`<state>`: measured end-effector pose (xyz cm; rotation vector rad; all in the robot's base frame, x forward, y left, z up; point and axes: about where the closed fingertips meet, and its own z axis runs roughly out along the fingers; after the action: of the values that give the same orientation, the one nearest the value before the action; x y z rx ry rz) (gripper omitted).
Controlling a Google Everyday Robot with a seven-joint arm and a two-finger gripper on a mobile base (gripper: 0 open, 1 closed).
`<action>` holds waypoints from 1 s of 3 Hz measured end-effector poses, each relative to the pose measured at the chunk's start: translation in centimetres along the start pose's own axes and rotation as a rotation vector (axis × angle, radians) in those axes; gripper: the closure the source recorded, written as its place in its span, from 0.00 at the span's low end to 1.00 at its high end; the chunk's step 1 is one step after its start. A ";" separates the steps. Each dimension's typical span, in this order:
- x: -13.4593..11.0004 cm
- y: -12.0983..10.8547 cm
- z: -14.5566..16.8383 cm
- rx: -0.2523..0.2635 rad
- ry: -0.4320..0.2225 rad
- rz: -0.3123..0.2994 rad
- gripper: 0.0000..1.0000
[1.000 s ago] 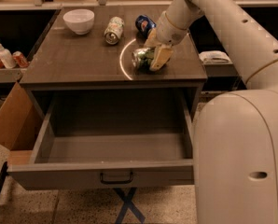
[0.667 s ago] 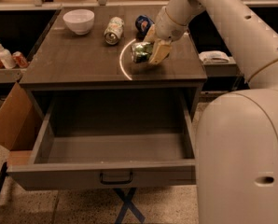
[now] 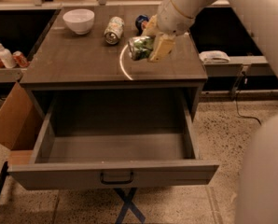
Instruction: Place green can into top drawer
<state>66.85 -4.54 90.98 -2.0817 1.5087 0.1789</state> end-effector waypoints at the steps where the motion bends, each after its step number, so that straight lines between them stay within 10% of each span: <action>1: -2.9 4.2 1.4 -0.058 -0.107 0.018 1.00; 3: -3.3 5.0 2.3 -0.081 -0.092 0.026 1.00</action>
Offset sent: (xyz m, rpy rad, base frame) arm -0.0356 0.0155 -0.0073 0.0662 0.0540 0.0325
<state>61.59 -1.68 88.64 -2.0872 1.4965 0.3465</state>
